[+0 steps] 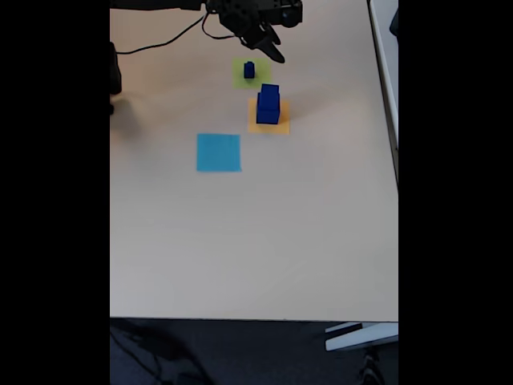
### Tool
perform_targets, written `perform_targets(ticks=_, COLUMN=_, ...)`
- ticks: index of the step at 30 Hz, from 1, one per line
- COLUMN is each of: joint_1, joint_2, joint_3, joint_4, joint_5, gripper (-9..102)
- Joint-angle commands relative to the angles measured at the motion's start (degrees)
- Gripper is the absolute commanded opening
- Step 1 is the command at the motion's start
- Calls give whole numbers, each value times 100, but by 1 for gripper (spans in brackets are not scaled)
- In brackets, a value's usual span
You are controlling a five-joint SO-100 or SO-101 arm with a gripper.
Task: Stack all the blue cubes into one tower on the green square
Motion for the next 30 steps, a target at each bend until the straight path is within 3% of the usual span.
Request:
perform_targets(ticks=1, joint_1=229, joint_2=580, joint_3=88, joint_4=-9, joint_5=-246, gripper=34)
perform_targets(ticks=12, joint_1=677, joint_2=861, joint_3=1301, joint_4=-756, joint_5=-519, gripper=38)
perform_targets(ticks=30, joint_1=606, joint_2=255, joint_3=1380, joint_4=-1213, joint_5=-237, gripper=37)
